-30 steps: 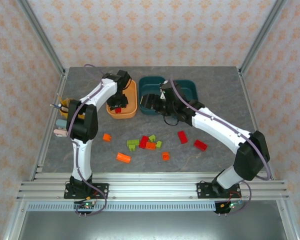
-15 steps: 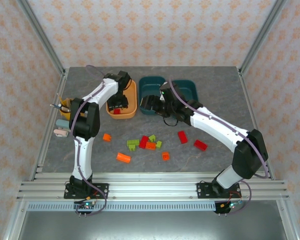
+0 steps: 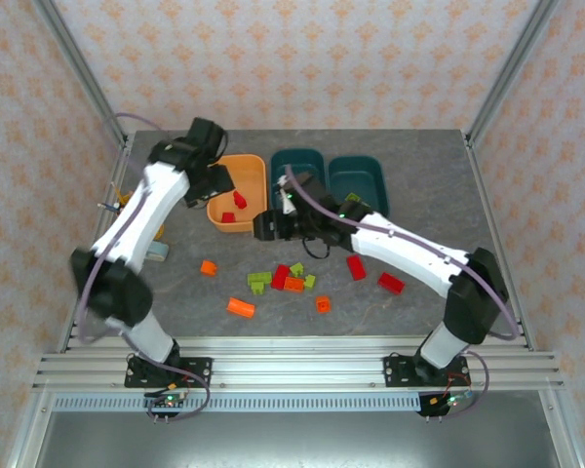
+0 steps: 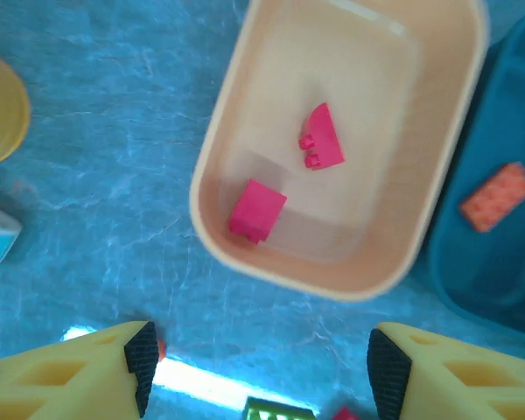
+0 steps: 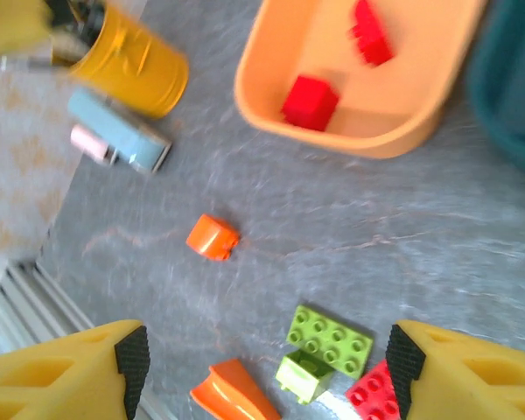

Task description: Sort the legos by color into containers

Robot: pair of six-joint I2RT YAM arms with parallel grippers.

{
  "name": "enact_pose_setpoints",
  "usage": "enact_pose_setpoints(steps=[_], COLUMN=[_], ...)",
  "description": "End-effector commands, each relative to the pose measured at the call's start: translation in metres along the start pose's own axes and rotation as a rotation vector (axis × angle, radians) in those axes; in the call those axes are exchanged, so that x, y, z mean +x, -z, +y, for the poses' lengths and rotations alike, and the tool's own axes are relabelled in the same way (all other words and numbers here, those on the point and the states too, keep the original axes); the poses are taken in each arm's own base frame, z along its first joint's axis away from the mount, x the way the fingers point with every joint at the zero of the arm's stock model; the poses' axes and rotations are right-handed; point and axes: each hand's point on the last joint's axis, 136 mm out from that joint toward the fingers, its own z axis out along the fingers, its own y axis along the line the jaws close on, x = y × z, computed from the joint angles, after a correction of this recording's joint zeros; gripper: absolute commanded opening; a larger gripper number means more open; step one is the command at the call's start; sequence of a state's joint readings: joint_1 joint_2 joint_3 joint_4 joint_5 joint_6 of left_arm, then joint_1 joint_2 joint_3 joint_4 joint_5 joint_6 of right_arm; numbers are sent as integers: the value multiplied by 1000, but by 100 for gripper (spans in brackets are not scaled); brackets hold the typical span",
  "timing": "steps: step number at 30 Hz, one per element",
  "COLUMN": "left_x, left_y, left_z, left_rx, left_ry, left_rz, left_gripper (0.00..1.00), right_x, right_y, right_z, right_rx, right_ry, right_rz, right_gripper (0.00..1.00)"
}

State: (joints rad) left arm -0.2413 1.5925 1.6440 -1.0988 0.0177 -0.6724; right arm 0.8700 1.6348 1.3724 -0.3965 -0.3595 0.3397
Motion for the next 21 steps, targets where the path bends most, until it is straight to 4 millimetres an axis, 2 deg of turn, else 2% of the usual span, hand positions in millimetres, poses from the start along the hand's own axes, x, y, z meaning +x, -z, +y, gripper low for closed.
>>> enact_pose_setpoints(steps=[1, 3, 5, 7, 11, 15, 21], left_x=[35, 57, 75, 91, 116, 130, 136], left_y=[17, 33, 46, 59, 79, 96, 113], left_z=[43, 71, 96, 118, 149, 168, 176], left_rx=[-47, -50, -55, -52, -32, -39, -13], left_ry=[132, 197, 249, 294, 318, 302, 284], left_rz=[10, -15, -46, -74, -112, -124, -142], left_gripper=[69, 69, 69, 69, 70, 70, 70], right_x=[30, 47, 55, 62, 75, 85, 84], right_y=[-29, -49, -69, -90, -126, -154, -187], right_z=[25, 41, 50, 53, 54, 53, 43], right_rx=[-34, -58, -69, -64, -30, 2, 78], right_ry=[251, 353, 398, 426, 532, 611, 660], right_rz=[93, 134, 171, 214, 279, 336, 337], right_gripper=[74, 74, 75, 76, 81, 83, 84])
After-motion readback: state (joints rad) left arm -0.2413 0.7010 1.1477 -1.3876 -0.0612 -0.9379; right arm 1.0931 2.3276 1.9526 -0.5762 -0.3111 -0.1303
